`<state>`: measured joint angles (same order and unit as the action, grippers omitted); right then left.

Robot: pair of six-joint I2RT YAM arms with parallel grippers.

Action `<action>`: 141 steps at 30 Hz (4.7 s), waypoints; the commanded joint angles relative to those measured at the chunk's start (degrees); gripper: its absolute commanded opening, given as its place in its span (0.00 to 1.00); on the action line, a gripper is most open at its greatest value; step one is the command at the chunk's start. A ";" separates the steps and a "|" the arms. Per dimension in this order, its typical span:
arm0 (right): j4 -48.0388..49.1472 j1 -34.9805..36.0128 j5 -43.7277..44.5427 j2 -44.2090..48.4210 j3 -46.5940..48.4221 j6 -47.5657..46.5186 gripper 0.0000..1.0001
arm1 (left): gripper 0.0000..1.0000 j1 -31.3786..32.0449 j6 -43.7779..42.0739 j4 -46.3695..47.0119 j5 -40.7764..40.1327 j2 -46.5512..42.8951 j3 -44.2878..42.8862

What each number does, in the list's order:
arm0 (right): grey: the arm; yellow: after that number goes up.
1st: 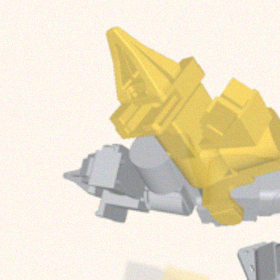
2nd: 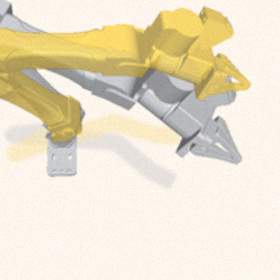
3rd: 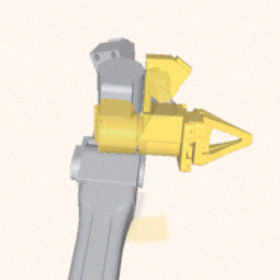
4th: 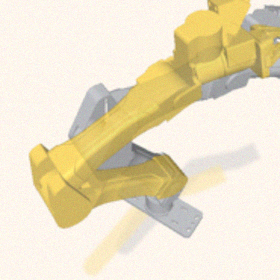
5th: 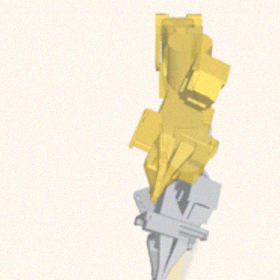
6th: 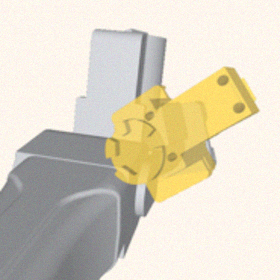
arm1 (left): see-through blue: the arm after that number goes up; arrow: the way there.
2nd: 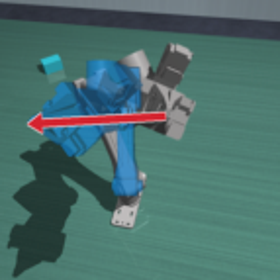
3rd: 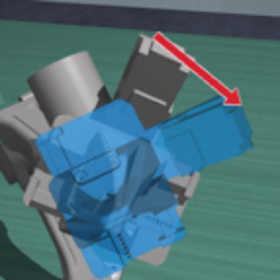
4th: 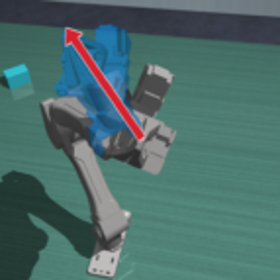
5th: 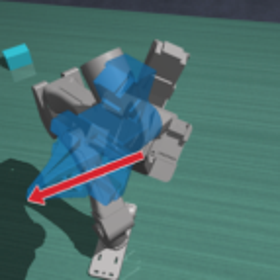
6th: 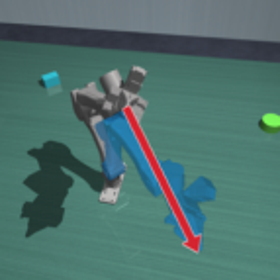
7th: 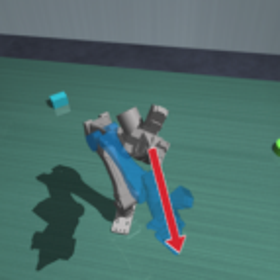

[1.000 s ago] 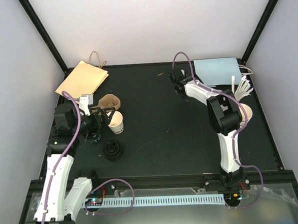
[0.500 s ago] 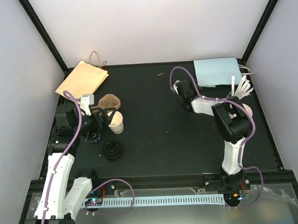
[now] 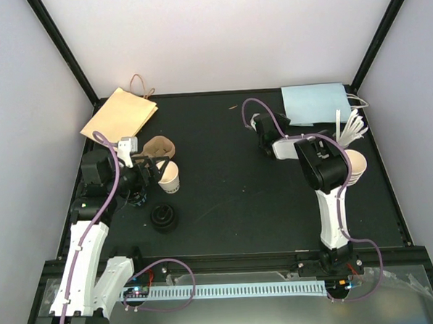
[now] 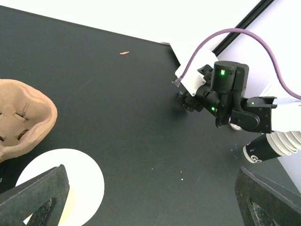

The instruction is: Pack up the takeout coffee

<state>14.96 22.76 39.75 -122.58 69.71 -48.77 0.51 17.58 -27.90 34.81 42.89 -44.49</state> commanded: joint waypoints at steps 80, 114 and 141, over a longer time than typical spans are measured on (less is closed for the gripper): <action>-31.32 6.59 -69.50 67.54 5.03 78.77 0.01 | 0.88 -1.18 31.53 29.07 22.98 -1.88 4.00; -21.28 6.66 -83.52 77.09 -6.38 94.73 0.01 | 0.60 1.33 45.06 48.99 21.54 14.68 4.48; -18.34 6.59 -84.10 76.83 -7.16 98.04 0.01 | 0.47 1.57 43.33 50.41 20.40 18.83 4.94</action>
<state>-6.52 29.28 -43.68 -46.06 63.05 47.90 1.63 60.75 20.05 55.16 60.69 -38.11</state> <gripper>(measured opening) 0.027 0.484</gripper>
